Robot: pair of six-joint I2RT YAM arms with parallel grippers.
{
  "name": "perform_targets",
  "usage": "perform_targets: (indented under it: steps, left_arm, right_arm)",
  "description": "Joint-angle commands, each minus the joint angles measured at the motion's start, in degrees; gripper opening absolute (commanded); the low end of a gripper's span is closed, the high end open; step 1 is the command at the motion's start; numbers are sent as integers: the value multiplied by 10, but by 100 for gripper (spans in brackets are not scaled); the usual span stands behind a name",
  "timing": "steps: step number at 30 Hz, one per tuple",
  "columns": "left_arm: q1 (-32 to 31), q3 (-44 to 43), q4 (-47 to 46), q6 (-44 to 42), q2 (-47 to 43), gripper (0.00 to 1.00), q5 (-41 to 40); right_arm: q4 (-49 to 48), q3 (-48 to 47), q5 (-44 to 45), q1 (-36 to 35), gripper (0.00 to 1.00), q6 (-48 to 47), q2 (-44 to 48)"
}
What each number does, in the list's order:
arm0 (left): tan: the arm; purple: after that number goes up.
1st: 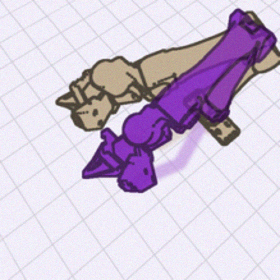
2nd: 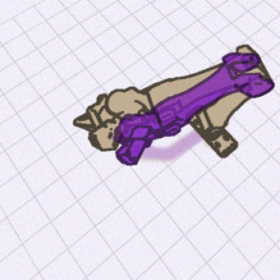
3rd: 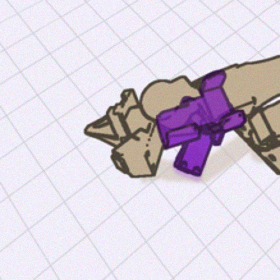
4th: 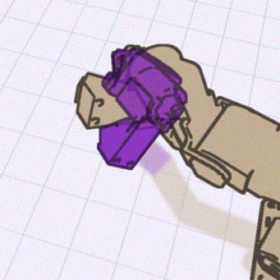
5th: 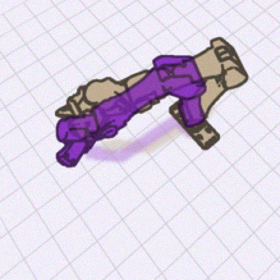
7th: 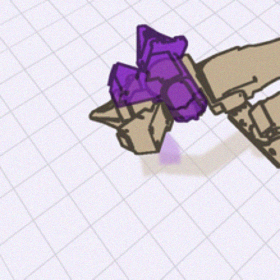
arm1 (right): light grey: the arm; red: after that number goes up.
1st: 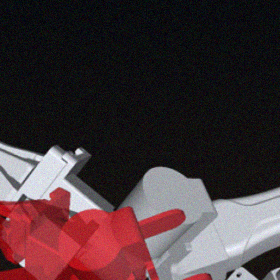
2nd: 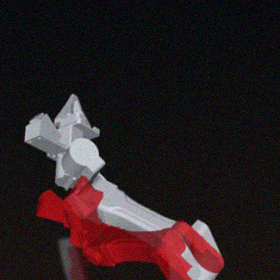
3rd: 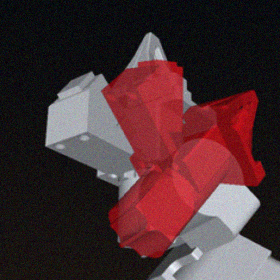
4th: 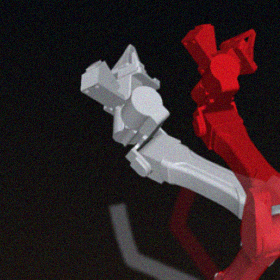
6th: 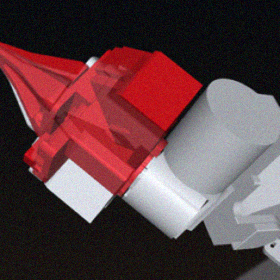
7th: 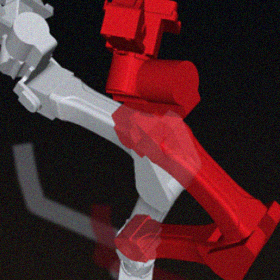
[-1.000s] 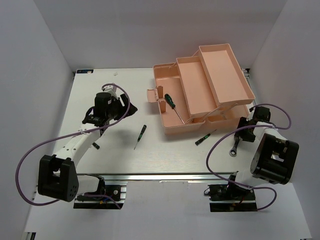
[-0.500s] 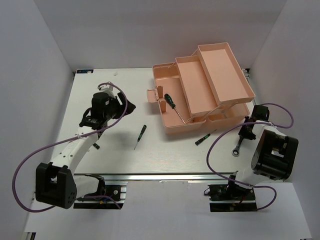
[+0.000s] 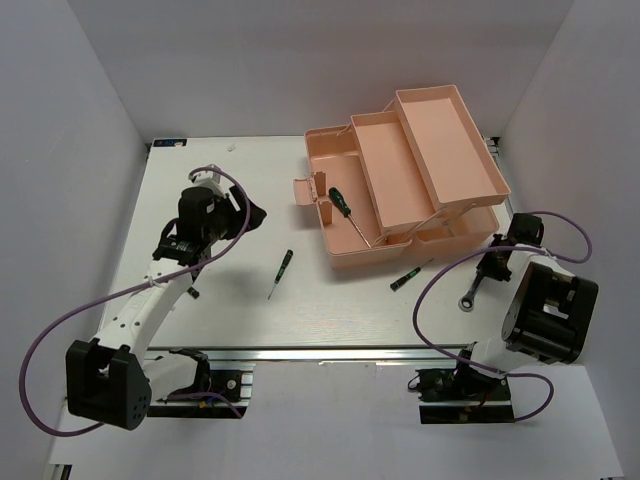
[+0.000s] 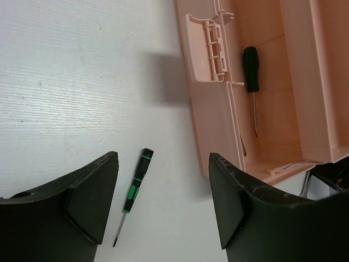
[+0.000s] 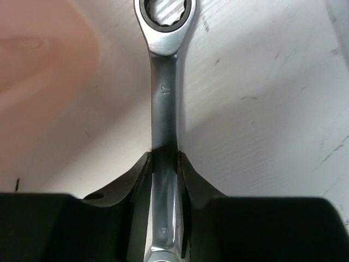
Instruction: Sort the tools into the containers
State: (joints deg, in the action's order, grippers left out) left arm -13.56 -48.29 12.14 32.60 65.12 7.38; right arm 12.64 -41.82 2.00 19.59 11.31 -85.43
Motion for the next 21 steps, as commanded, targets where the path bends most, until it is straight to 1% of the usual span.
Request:
perform_targets:
  steps: [1,2,5,10,17,21]
  left_arm:
    - [3,-13,8,0,-25,77,-10]
    - [4,-12,6,0,-25,77,-9]
    - [3,-12,1,1,-24,77,-3]
    - [4,-13,-12,3,-18,77,6]
    - [3,-18,-16,2,-14,77,12]
    - [3,-15,-19,3,-18,77,16]
  right_arm:
    - [76,7,-74,11,0,20,15]
    - [84,1,-96,11,0,20,21]
    - [99,-16,-125,11,0,26,48]
    - [106,-23,-147,12,0,27,97]
    - [159,-26,-188,12,0,30,148]
    - [181,-19,-188,15,0,54,190]
